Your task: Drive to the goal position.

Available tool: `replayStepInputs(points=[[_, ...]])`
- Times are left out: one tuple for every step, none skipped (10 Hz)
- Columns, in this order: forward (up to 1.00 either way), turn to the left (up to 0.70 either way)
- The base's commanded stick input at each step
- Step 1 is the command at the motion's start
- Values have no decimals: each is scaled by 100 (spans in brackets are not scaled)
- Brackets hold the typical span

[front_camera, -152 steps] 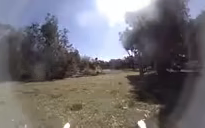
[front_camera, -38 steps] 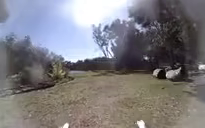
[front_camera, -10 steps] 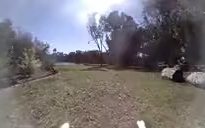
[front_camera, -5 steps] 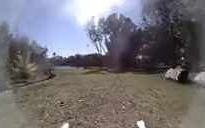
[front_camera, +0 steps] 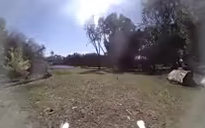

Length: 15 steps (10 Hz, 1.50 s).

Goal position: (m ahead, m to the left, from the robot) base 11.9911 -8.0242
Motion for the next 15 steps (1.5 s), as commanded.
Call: replayStepInputs(points=[[70,0],[70,0],[70,0],[70,0],[70,0],[70,0],[70,0],[70,-12],[70,-27],[70,-27],[70,-27],[70,-27],[70,-27],[70,-27],[70,-27]])
